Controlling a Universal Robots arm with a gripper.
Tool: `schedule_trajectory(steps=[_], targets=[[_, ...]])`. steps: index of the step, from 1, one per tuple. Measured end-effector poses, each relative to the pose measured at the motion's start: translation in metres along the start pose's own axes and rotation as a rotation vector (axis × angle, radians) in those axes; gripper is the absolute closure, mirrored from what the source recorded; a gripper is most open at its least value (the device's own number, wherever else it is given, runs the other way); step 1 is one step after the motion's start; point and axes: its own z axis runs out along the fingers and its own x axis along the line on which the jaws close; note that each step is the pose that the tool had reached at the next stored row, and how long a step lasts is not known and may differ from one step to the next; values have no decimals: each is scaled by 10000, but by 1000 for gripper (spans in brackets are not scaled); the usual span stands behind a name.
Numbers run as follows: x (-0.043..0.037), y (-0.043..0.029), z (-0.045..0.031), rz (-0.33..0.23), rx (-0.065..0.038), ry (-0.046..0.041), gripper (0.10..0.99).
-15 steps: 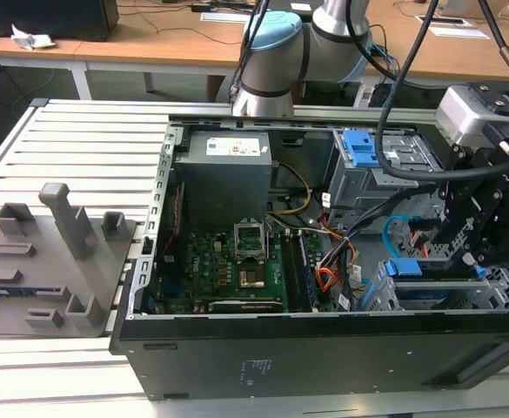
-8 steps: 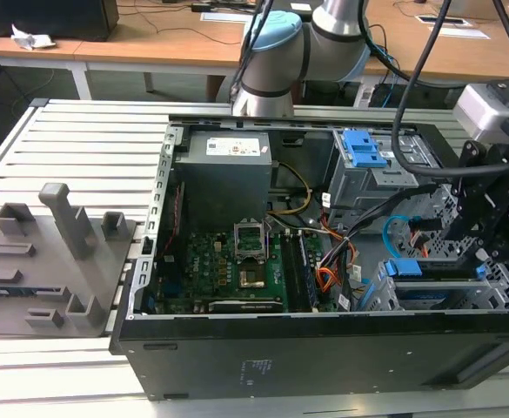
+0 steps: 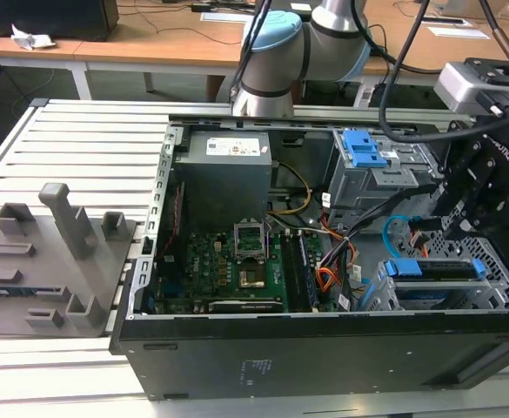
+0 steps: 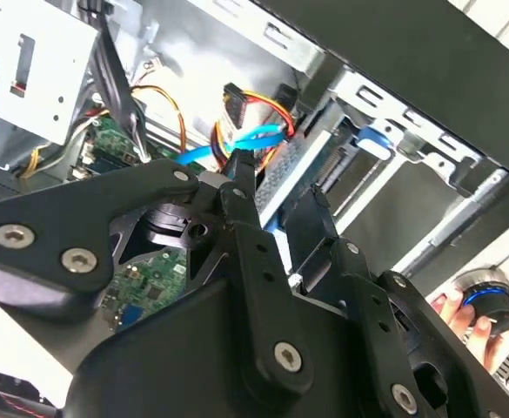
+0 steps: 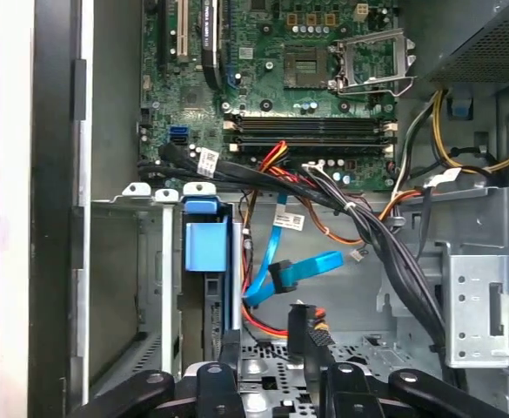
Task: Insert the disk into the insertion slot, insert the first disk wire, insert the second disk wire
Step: 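Insert the first disk wire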
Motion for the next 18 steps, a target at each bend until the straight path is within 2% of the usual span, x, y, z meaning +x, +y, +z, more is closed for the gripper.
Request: schedule_trajectory(steps=[3,5,8,11,14,18], targets=[[-88,1,0,0,0,0,663],[-117,2,0,0,0,1,663],[-126,7,10,0,0,0,663],[-124,80,56,2,1,60,663],[-125,82,135,2,1,64,663],[-125,82,143,3,1,74,663]])
